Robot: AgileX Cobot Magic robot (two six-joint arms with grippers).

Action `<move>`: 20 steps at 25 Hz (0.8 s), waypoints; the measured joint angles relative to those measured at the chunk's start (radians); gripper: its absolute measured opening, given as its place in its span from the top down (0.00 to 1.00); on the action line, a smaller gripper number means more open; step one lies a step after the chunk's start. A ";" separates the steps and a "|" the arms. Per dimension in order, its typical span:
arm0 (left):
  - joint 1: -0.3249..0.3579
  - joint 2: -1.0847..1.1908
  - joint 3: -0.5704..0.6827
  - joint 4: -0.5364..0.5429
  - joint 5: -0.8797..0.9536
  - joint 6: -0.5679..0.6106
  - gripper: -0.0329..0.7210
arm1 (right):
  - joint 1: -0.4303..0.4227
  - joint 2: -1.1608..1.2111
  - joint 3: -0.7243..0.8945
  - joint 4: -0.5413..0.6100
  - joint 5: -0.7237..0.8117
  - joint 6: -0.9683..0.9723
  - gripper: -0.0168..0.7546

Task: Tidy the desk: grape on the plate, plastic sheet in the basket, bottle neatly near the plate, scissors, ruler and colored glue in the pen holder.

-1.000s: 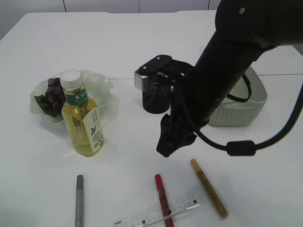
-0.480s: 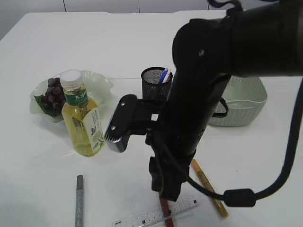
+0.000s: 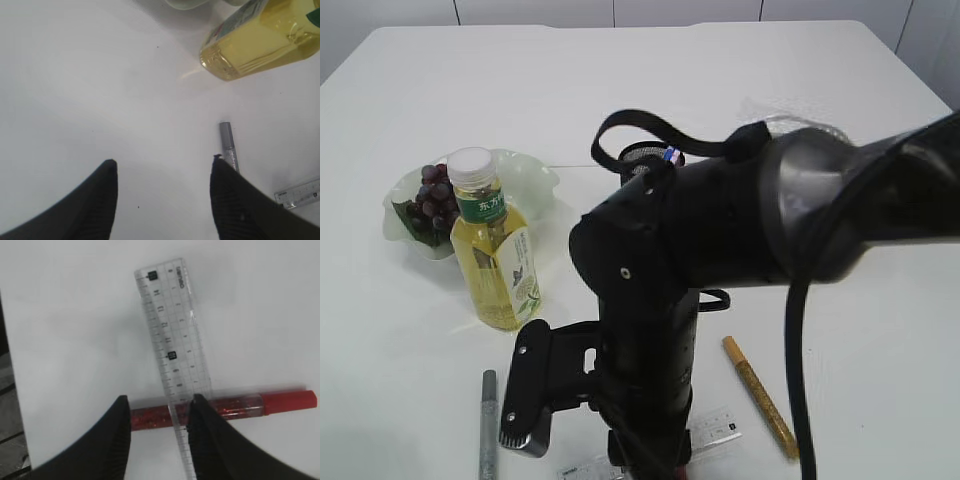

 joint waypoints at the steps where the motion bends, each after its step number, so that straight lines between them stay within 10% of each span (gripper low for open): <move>1: 0.000 0.000 0.000 0.002 0.006 0.002 0.38 | 0.000 0.009 0.000 -0.018 -0.004 0.011 0.60; 20: 0.000 0.000 0.000 0.011 0.027 0.083 0.38 | 0.000 0.049 0.000 -0.074 -0.064 0.045 0.49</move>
